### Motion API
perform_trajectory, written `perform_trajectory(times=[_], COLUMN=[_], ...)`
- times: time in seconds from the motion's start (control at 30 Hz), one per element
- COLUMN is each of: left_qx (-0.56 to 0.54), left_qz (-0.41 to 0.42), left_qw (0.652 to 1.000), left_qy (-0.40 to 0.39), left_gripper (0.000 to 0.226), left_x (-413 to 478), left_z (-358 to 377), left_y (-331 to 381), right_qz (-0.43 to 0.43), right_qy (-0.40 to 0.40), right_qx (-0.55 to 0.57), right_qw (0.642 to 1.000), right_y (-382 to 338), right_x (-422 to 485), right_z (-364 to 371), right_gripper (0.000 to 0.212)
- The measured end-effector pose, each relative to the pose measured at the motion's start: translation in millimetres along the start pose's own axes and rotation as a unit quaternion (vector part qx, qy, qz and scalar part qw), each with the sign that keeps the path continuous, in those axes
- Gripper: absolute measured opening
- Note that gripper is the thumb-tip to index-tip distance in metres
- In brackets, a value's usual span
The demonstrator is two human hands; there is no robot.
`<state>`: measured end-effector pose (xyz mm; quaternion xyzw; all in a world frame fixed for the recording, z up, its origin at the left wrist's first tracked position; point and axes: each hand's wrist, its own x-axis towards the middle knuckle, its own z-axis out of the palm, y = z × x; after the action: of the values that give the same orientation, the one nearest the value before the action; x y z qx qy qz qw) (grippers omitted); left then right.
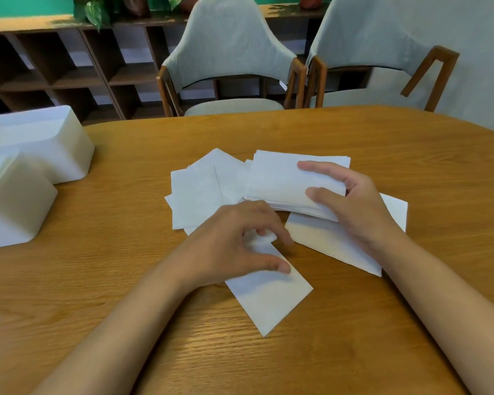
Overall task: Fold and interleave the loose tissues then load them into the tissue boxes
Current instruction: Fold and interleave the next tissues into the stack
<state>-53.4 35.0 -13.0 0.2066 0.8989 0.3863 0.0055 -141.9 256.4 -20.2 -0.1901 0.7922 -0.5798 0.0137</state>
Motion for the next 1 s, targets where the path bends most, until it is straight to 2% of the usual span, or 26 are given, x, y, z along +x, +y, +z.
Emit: perform_trajectory(times=[0.1, 0.3, 0.4, 0.47, 0.57, 0.73, 0.8, 0.9, 1.0], left_qx=[0.024, -0.005, -0.02, -0.037, -0.049, -0.083, -0.095, -0.127, -0.165], left_qz=[-0.018, -0.022, 0.001, 0.012, 0.032, 0.01, -0.012, -0.048, -0.082], left_qw=[0.998, 0.998, 1.0, 0.996, 0.971, 0.965, 0.964, 0.962, 0.961], left_qy=[-0.064, -0.066, -0.004, 0.086, 0.231, 0.247, 0.249, 0.237, 0.205], left_gripper=[0.032, 0.009, 0.006, 0.007, 0.008, 0.005, 0.007, 0.009, 0.012], left_x=[1, 1, 0, -1, -1, 1, 1, 3, 4], left_z=[2, 5, 3, 3, 2, 11, 15, 18, 10], left_y=[-3, -1, 3, 5, 8, 10, 8, 7, 7], right_qz=[-0.007, -0.015, -0.014, -0.01, -0.022, -0.081, -0.099, -0.091, -0.077], right_qy=[-0.005, -0.024, -0.04, -0.049, -0.059, -0.08, -0.086, -0.085, -0.077], right_qx=[-0.016, -0.037, -0.02, 0.015, 0.029, 0.041, 0.036, 0.017, 0.01], right_qw=[1.0, 0.999, 0.999, 0.999, 0.998, 0.993, 0.991, 0.992, 0.994], right_y=[1, -1, -5, -9, -12, -11, -12, -9, -8], right_x=[0, -2, -4, -5, -8, -12, -12, -12, -11], right_z=[2, 6, 8, 8, 8, 9, 10, 12, 11], right_gripper=[0.036, 0.034, 0.026, 0.022, 0.038, 0.054, 0.045, 0.018, 0.01])
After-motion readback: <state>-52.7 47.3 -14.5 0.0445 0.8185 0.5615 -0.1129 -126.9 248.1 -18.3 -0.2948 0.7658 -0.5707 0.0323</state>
